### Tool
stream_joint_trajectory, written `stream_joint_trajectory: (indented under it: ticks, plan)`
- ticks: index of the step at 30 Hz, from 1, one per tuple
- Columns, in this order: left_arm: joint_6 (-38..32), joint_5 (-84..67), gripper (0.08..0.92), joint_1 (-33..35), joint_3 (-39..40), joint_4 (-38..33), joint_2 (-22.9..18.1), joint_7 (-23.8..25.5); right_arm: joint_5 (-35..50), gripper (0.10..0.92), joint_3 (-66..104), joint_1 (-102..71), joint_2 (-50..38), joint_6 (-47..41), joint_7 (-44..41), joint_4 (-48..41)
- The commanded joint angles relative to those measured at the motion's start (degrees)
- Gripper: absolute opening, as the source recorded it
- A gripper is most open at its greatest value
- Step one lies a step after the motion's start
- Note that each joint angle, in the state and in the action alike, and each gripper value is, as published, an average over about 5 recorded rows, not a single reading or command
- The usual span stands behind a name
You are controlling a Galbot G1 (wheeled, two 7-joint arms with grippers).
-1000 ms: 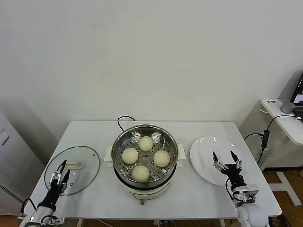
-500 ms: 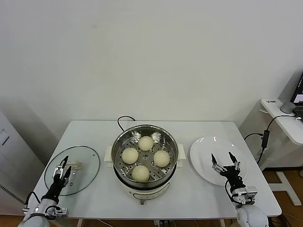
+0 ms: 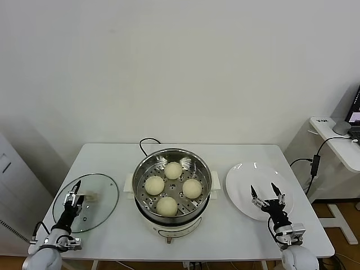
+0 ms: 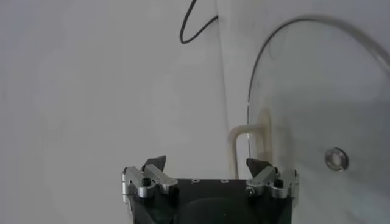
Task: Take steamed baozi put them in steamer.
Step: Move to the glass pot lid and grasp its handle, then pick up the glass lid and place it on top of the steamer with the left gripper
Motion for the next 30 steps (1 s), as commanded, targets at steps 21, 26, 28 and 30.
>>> stream_joint_trajectory:
  ticks: [21, 26, 28, 30]
  plan:
    - [3.65, -12.51, 0.123, 3.11, -0.36, -12.70, 4.23, 5.08, -0.02, 0.823, 0.11, 0.76, -0.30, -0.15, -0.44, -0.32]
    - [7.92, -17.47, 0.102, 3.84, -0.84, -19.35, 7.44, 11.00, 0.14, 0.823, 0.01, 0.85, -0.39, -0.25, -0.46, 0.06]
    - [10.11, -19.11, 0.102, 4.16, -0.69, -21.94, 8.57, 13.20, 0.20, 0.823, -0.02, 0.79, -0.36, -0.26, -0.48, 0.19]
    - [12.58, -20.22, 0.102, 4.51, -0.24, -24.73, 9.63, 15.07, 0.26, 0.823, -0.05, 0.68, -0.33, -0.26, -0.50, 0.31]
